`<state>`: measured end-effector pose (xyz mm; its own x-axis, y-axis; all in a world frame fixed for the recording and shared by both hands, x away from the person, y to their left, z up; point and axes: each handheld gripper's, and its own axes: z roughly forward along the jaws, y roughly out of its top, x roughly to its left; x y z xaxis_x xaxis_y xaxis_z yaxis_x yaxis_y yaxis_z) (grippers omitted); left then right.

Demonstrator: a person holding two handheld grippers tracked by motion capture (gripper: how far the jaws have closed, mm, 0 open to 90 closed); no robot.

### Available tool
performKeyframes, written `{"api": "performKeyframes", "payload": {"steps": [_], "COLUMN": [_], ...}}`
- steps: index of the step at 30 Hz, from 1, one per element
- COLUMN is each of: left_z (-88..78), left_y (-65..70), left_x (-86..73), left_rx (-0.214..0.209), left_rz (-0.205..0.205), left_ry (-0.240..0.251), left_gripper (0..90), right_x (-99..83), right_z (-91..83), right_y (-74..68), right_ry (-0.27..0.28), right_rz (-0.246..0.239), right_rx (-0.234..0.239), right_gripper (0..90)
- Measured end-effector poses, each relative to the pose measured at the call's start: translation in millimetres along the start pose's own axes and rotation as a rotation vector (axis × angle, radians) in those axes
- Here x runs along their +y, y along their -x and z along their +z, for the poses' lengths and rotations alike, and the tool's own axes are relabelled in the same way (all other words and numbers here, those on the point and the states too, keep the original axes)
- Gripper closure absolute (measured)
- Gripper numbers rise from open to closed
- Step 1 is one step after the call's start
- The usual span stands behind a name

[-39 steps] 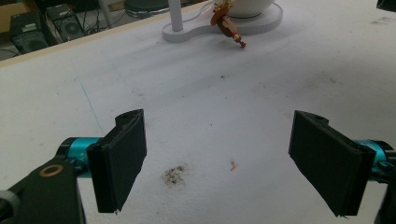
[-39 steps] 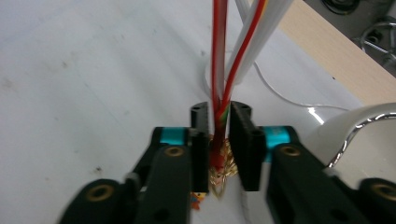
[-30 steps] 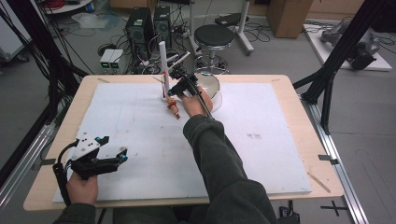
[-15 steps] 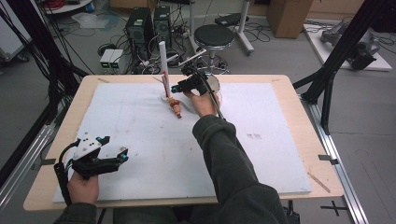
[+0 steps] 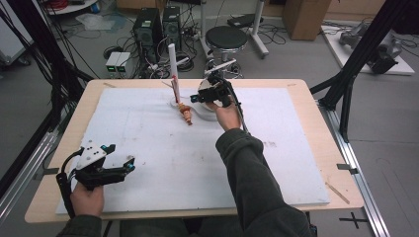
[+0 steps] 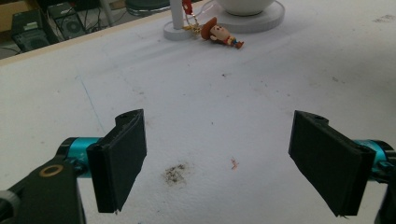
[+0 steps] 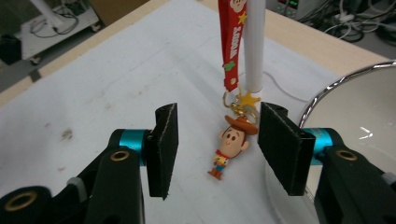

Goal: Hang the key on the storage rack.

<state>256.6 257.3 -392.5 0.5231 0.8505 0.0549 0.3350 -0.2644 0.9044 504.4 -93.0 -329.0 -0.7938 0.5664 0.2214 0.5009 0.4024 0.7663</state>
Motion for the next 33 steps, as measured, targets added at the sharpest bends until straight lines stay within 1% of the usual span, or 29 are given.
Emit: {"api": "performKeyframes", "payload": {"steps": [2, 4, 6, 8, 11, 13, 20, 23, 25, 28, 31, 33], "left_z": [-0.5, -0.7, -1.2, -1.8, -2.8, -3.5, -5.1, -4.9, -4.4, -4.5, -4.2, -3.9], "left_y": [0.1, 0.1, -0.3, -0.2, -0.2, -0.1, 0.1, 0.4, 1.0, 1.7, 1.9, 1.5], "left_x": [-0.2, -0.6, -1.0, -1.3, -1.8, -2.0, -2.7, -2.7, -2.7, -2.0, -1.6, -1.8], "left_rx": [0.001, 0.004, 0.002, 0.005, 0.007, 0.012, 0.015, 0.016, 0.012, 0.011, 0.013, 0.009], "left_rz": [-0.001, -0.002, -0.001, -0.005, -0.002, -0.004, -0.005, -0.003, -0.005, -0.004, -0.004, -0.004], "left_ry": [-0.001, 0.001, -0.001, -0.002, -0.002, 0.001, 0.0, -0.004, -0.003, -0.001, 0.0, -0.002], "left_gripper": [19.6, 19.6, 19.6, 19.6, 19.6, 19.6, 19.6, 19.6, 19.6, 19.6, 19.6, 19.6], "right_x": [-1.1, -2.9, -5.2, -8.5, -14.3, -16.9, -25.8, -31.1, -35.6, -41.1, -45.3, -47.6], "right_z": [-3.9, -8.5, -11.7, -15.2, -21.1, -24.9, -39.8, -44.4, -46.9, -49.7, -55.1, -58.3], "right_y": [-0.1, -1.3, -0.8, -0.9, 0.2, 1.2, 4.7, 5.5, 6.5, 9.7, 9.5, 10.4], "right_ry": [0.011, 0.042, 0.056, 0.068, 0.092, 0.087, 0.123, 0.134, 0.137, 0.135, 0.147, 0.144], "right_rz": [-0.004, -0.02, -0.002, -0.002, 0.003, 0.013, 0.016, 0.025, 0.029, 0.048, 0.049, 0.048], "right_rx": [0.003, 0.002, 0.025, 0.03, 0.052, 0.059, 0.066, 0.078, 0.073, 0.08, 0.073, 0.068], "right_gripper": [47.5, 47.0, 45.8, 45.1, 43.6, 41.2, 35.6, 33.6, 31.8, 30.2, 27.9, 26.9]}}
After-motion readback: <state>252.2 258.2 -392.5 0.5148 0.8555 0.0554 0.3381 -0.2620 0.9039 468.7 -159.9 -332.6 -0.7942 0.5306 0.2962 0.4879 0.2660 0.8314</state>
